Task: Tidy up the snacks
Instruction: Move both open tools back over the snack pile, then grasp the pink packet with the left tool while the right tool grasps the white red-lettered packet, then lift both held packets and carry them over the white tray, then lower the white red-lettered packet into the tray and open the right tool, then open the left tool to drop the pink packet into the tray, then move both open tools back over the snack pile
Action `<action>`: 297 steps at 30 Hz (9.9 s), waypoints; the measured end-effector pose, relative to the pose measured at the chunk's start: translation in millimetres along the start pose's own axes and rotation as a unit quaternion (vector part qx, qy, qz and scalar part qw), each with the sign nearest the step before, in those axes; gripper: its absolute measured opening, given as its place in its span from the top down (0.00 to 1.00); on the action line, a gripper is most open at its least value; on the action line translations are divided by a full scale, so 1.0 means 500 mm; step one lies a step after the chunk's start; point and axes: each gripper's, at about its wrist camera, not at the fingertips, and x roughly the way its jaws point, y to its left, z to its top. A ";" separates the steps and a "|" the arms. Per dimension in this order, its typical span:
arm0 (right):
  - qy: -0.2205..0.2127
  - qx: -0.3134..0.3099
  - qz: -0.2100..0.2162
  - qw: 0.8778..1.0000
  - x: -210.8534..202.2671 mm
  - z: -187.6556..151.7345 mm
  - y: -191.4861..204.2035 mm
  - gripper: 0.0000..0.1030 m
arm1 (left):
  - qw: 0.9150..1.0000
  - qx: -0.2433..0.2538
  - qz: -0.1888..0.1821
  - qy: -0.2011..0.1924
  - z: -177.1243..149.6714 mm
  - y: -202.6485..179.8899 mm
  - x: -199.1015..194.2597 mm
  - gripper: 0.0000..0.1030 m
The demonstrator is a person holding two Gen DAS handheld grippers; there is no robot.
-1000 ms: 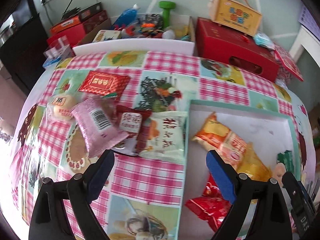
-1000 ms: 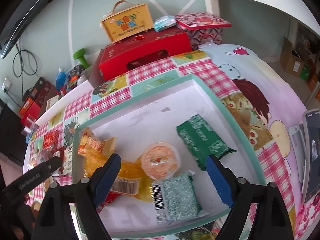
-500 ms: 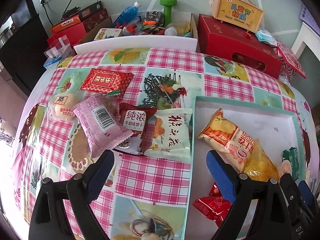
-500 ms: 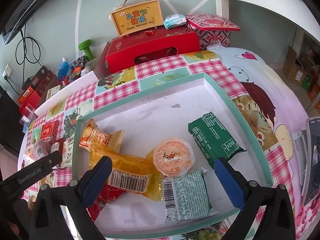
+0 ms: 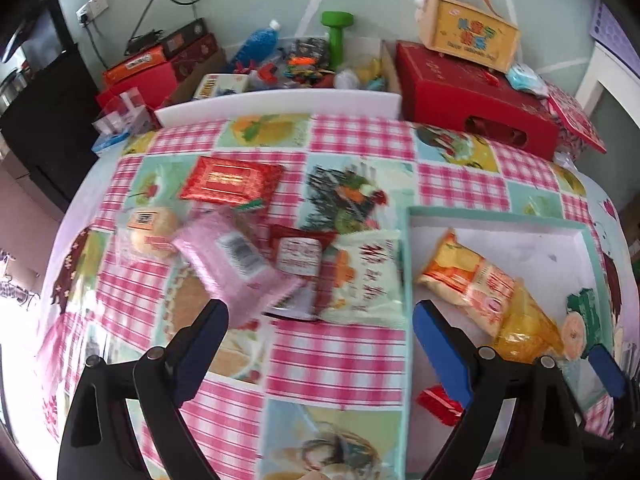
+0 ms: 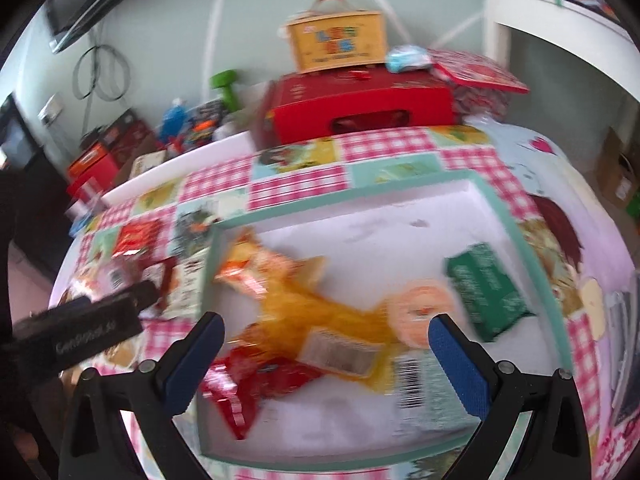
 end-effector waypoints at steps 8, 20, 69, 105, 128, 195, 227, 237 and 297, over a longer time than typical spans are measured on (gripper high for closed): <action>-0.013 -0.031 0.021 0.999 0.001 0.001 0.082 0.00 | 0.997 -0.072 0.007 0.005 0.023 0.122 0.012 0.09; -0.009 -0.060 0.041 0.997 0.047 0.001 0.203 0.00 | 0.988 -0.156 0.000 0.019 0.036 0.257 0.044 0.09; 0.180 -0.100 0.028 0.978 0.267 0.091 0.284 0.49 | 0.984 -0.142 -0.064 0.081 0.048 0.247 0.192 0.39; 0.210 -0.116 -0.008 0.971 0.346 0.098 0.366 0.42 | 0.986 -0.130 -0.042 0.100 0.003 0.270 0.135 0.39; 0.095 -0.071 0.025 0.993 0.154 -0.009 0.266 0.48 | 0.990 -0.115 -0.037 0.078 0.002 0.225 0.102 0.63; 0.002 0.145 -0.076 0.986 0.063 0.075 -0.241 0.47 | 0.973 0.171 -0.152 0.042 0.097 -0.365 0.072 0.63; 0.027 0.147 -0.100 0.984 0.065 0.072 -0.257 0.04 | 0.997 0.062 -0.036 0.036 0.086 -0.218 0.076 0.09; 0.026 0.140 -0.102 0.985 0.057 0.076 -0.250 0.00 | 0.998 0.039 -0.028 0.032 0.069 -0.174 0.088 0.01; 0.038 -0.077 -0.005 0.996 0.046 0.036 0.196 0.00 | 0.991 -0.129 0.022 0.042 0.020 0.270 0.065 0.01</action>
